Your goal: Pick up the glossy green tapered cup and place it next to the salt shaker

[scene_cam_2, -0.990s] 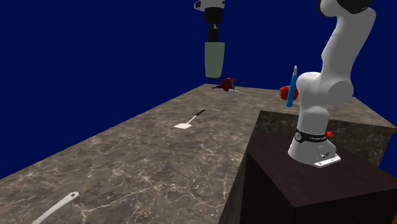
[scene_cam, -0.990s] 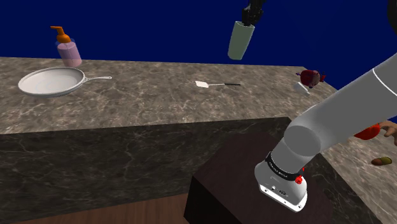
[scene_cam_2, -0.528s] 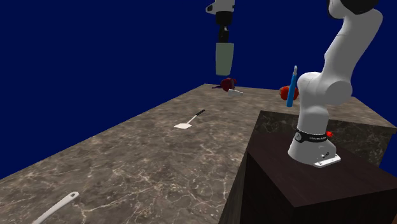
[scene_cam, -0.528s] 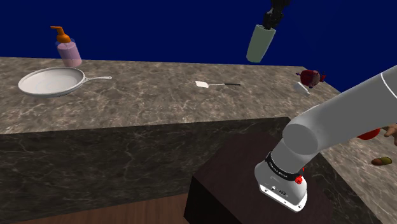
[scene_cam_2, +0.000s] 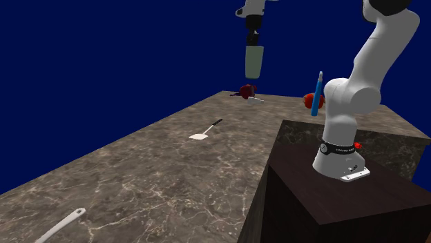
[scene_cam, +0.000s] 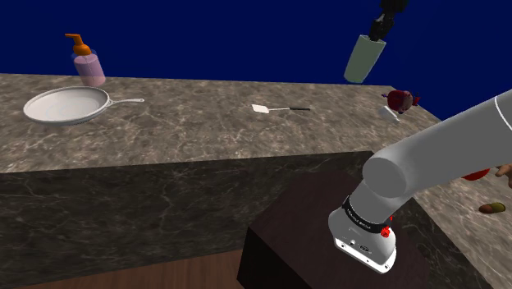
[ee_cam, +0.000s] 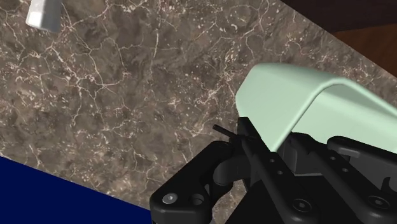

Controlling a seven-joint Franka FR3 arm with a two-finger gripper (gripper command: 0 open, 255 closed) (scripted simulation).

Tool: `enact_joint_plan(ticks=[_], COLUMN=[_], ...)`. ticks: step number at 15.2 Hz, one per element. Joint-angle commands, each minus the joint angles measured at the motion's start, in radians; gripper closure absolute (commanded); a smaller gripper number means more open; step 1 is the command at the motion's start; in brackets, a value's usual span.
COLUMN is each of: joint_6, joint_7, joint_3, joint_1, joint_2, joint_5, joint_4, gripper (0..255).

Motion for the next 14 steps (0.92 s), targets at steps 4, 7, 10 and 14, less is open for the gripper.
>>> enact_joint_plan(ticks=[4,7,10,14], joint_6=[-0.006,-0.010,-0.013,-0.014], joint_7=[-0.133,-0.215,-0.301,-0.429], joint_3=[-0.099,-0.163,-0.233,-0.340], joint_1=[-0.034,-0.049,-0.060,-0.070], joint_2=[0.013,0.037,0.074,0.148], joint_5=[-0.031,-0.040,-0.040,-0.019], joint_4=[0.032,0.067,0.112,0.189], gripper=[255,255,255,255])
